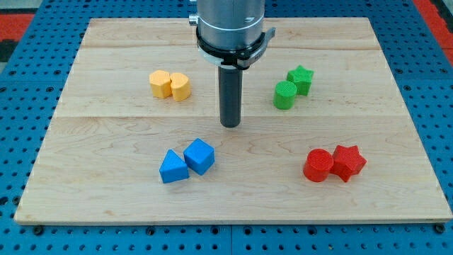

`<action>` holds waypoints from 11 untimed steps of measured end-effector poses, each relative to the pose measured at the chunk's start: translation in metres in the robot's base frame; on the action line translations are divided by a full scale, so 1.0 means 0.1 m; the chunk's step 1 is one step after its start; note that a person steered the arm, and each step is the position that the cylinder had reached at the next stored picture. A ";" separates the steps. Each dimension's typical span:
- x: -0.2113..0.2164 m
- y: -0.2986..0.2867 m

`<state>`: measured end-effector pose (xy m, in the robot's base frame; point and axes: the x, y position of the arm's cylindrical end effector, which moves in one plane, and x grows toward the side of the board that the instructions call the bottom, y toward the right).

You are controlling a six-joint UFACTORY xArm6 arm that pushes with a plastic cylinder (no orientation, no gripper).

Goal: Point your arm to the red star

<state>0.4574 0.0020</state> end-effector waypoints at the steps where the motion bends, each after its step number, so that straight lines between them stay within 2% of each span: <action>1: 0.03 0.01; 5: 0.02 0.03; 6: 0.05 0.40; 7: 0.07 1.02; 8: 0.04 1.15; 10: 0.06 1.89; 11: 0.66 2.41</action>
